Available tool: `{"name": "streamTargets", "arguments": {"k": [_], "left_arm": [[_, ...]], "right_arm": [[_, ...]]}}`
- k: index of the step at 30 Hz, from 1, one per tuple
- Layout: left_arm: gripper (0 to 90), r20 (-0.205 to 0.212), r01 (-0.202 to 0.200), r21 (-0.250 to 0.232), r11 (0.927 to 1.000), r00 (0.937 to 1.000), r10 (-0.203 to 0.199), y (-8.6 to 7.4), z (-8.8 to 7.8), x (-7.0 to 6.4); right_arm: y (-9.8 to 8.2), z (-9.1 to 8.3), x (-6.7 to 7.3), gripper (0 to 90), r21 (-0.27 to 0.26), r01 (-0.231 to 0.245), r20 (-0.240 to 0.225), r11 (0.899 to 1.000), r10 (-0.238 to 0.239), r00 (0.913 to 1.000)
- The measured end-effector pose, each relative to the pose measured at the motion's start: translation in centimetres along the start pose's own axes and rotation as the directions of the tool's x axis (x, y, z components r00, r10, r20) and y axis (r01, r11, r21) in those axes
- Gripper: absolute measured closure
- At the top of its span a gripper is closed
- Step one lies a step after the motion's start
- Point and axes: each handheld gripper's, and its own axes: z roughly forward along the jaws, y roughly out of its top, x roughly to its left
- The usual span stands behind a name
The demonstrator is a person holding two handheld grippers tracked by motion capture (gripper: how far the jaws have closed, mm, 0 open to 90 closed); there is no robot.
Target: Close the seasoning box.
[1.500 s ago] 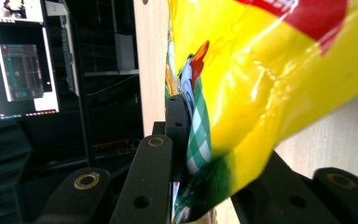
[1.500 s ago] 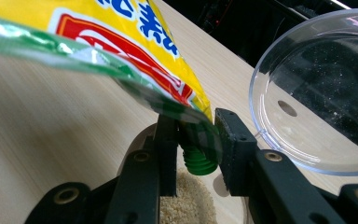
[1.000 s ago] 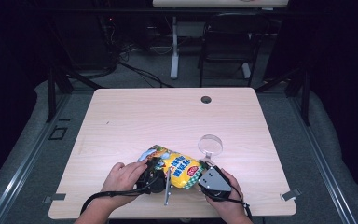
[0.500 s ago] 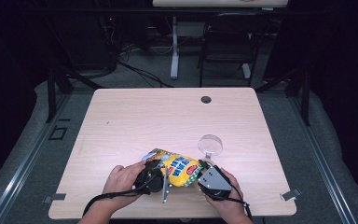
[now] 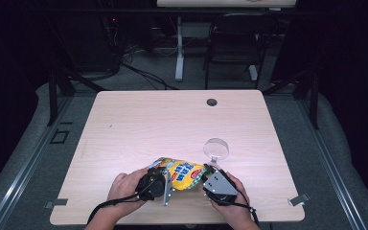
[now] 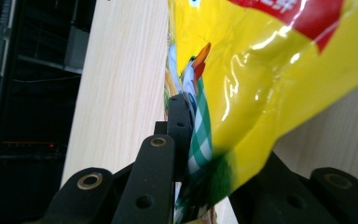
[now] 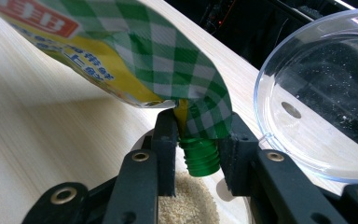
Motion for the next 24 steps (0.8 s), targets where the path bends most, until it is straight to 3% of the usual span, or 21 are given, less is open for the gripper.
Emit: {"name": "streamTargets", "arguments": {"k": [8,17,24], "left_arm": [[83.6,0.01,0.025,-0.022,0.9994,0.9996,-0.025,-0.27,0.2,-0.4],[83.8,0.013,0.028,-0.026,0.9993,0.9995,-0.028,-0.38,0.3,-0.58],[83.9,0.034,0.059,-0.045,0.9972,0.9978,-0.058,-0.61,0.48,-0.61]], "right_arm": [[-0.04,0.02,-0.02,68.7,-0.005,-0.002,0.0,1.0,0.002,1.0],[-0.05,0.02,0.0,67.5,-0.007,0.006,0.008,1.0,-0.006,1.0],[-0.07,-0.04,-0.09,65.0,-0.012,-0.001,0.009,1.0,0.001,1.0]]}}
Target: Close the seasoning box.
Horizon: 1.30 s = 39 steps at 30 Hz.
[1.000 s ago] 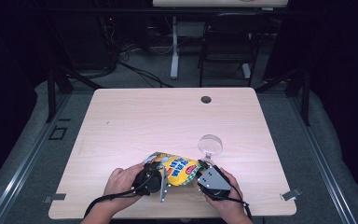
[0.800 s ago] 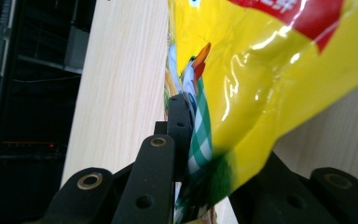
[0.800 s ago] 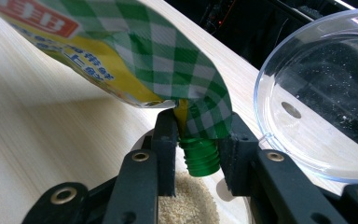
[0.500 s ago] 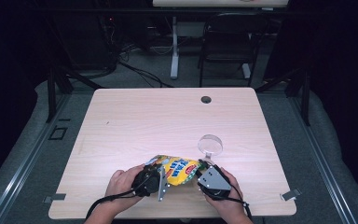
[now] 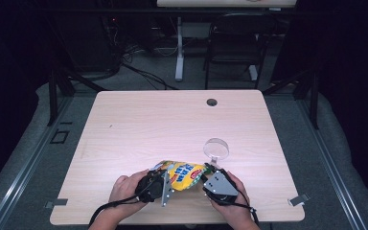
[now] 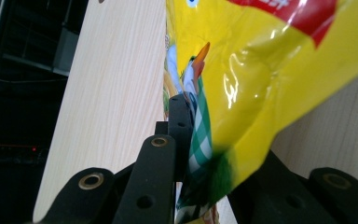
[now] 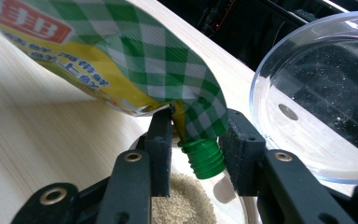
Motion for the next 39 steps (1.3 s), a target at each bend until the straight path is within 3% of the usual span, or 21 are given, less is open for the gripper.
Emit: {"name": "streamTargets", "arguments": {"k": [9,21,33,39], "left_arm": [[84.2,0.049,0.075,-0.037,0.9965,0.9961,-0.073,-0.5,0.4,-0.2],[84.1,0.057,0.085,-0.044,0.9954,0.9949,-0.083,-0.8,0.4,-0.2],[83.6,0.057,0.094,-0.056,0.994,0.9942,-0.091,-1.0,0.4,-0.1],[83.2,0.067,0.115,-0.063,0.9914,0.9916,-0.111,-1.1,0.4,0.0]], "right_arm": [[-0.1,0.0,-0.2,59.4,-0.008,-0.019,0.0,1.0,0.019,0.9998],[-0.2,-0.2,-0.3,56.6,-0.01,-0.024,0.001,1.0,0.024,0.9997],[-0.3,-0.4,-0.5,48.3,-0.021,-0.027,0.02,0.999,0.028,0.9994],[-0.2,-0.6,-0.6,45.7,-0.029,-0.024,0.029,0.999,0.025,0.9993]]}}
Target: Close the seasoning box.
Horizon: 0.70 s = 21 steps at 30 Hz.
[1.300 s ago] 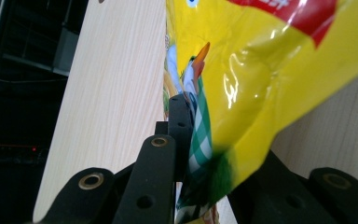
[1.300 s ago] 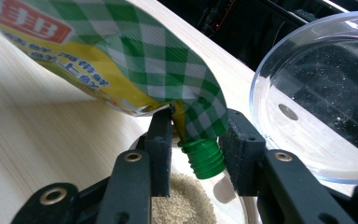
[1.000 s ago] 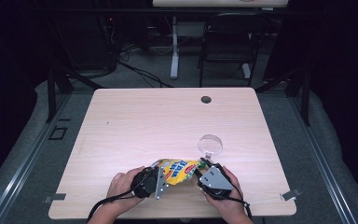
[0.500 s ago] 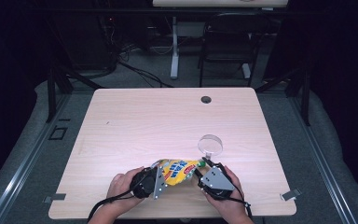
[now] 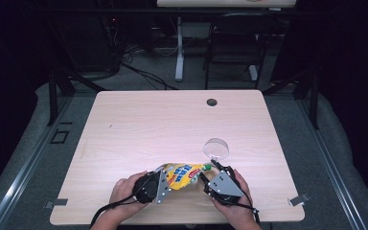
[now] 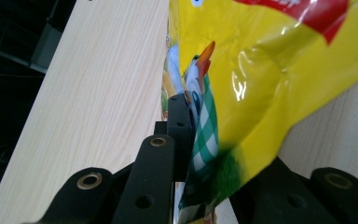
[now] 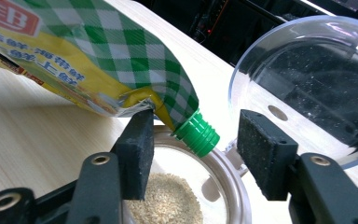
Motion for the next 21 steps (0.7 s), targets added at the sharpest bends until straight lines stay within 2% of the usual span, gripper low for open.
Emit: {"name": "streamTargets", "arguments": {"k": [10,16,21], "left_arm": [[82.7,0.012,0.041,-0.009,0.9991,0.9991,-0.041,-0.37,0.12,0.25],[84.4,0.011,0.03,-0.007,0.9995,0.9995,-0.03,-0.3,0.19,0.09],[85.7,0.018,0.044,-0.018,0.9989,0.9989,-0.044,-0.43,0.23,0.16]], "right_arm": [[0.08,-0.31,-0.11,43.7,-0.02,-0.004,0.01,1.0,0.004,0.9999],[0.08,-0.21,-0.07,43.9,-0.012,0.0,0.012,1.0,0.0,0.9999],[0.05,-0.25,-0.14,44.1,-0.015,-0.005,0.015,1.0,0.005,0.9999]]}}
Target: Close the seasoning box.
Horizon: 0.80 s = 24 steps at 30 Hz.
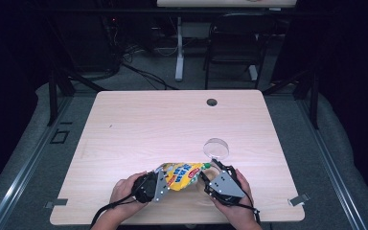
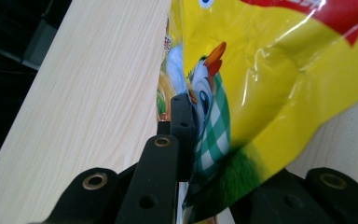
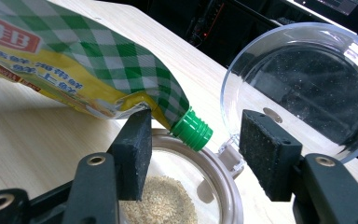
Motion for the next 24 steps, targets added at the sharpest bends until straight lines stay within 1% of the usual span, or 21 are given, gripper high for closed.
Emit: {"name": "streamTargets", "arguments": {"k": [3,7,8,11,13,14,17,19,24], "left_arm": [[85.8,0.004,0.014,-0.002,0.9999,0.9999,-0.014,-0.2,0.0,0.1],[85.8,0.01,0.049,-0.018,0.9986,0.9987,-0.049,-0.4,0.0,0.4],[85.8,0.019,0.062,-0.019,0.9979,0.9979,-0.062,-0.5,0.0,0.5],[85.8,0.027,0.095,-0.03,0.9951,0.9952,-0.094,-0.8,0.0,0.9],[85.8,0.035,0.122,-0.034,0.992,0.9921,-0.121,-1.0,-0.1,1.0],[85.8,0.037,0.128,-0.037,0.9911,0.9913,-0.126,-1.0,-0.1,1.1],[85.7,0.047,0.159,-0.047,0.9862,0.9865,-0.157,-1.3,0.0,1.4],[85.6,0.054,0.183,-0.051,0.9817,0.9821,-0.18,-1.5,-0.1,1.6],[85.5,0.075,0.252,-0.071,0.965,0.9661,-0.247,-2.0,0.0,2.2]], "right_arm": [[0.0,0.0,-0.1,44.3,-0.004,-0.002,0.002,1.0,0.002,1.0],[0.0,-0.2,-0.2,44.3,-0.007,-0.008,0.011,1.0,0.008,0.9999],[0.0,-0.2,-0.2,44.4,-0.009,-0.01,0.012,1.0,0.01,0.9999],[0.0,-0.3,-0.3,44.4,-0.018,-0.015,0.014,1.0,0.016,0.9998],[0.0,-0.4,-0.3,44.4,-0.025,-0.017,0.019,1.0,0.018,0.9997],[0.1,-0.4,-0.4,44.5,-0.027,-0.016,0.022,1.0,0.016,0.9996],[0.1,-0.5,-0.4,44.5,-0.035,-0.022,0.022,0.999,0.023,0.9995],[0.1,-0.5,-0.4,44.6,-0.037,-0.024,0.024,0.999,0.025,0.9994],[0.0,-0.5,-0.4,44.6,-0.034,-0.025,0.025,0.999,0.026,0.9993]]}}
